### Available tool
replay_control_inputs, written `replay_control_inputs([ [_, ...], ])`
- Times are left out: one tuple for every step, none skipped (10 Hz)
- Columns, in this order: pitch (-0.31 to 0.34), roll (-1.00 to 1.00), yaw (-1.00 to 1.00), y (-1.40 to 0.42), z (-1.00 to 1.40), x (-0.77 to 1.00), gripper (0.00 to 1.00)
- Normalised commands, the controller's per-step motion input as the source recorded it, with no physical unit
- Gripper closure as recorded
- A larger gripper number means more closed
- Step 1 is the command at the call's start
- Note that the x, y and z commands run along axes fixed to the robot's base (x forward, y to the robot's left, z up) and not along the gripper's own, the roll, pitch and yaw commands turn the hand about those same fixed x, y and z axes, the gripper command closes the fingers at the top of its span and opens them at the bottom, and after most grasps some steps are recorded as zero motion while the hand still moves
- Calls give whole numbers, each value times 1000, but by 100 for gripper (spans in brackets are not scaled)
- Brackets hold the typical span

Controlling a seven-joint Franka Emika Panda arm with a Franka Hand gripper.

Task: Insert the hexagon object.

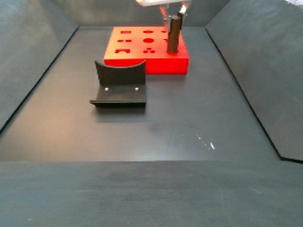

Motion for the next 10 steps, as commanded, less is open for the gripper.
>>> replay_control_inputs([
  [-154, -17, -77, 51, -803, 0, 100],
  [-147, 0, -94, 37, -957, -26, 100],
  [-117, 14, -100, 0, -1000, -57, 100],
  [-110, 44, -149, 0, -1000, 0, 100],
  [-113, 51, -211, -26, -1000, 0, 100],
  [-111, 46, -277, 0, -980, 0, 100],
  [-83, 53, -300, 0, -860, 0, 100],
  [-6, 29, -303, 0, -497, 60, 100],
  [0, 23, 0, 0, 0, 0, 100],
  [0, 0, 0, 0, 0, 0, 100],
])
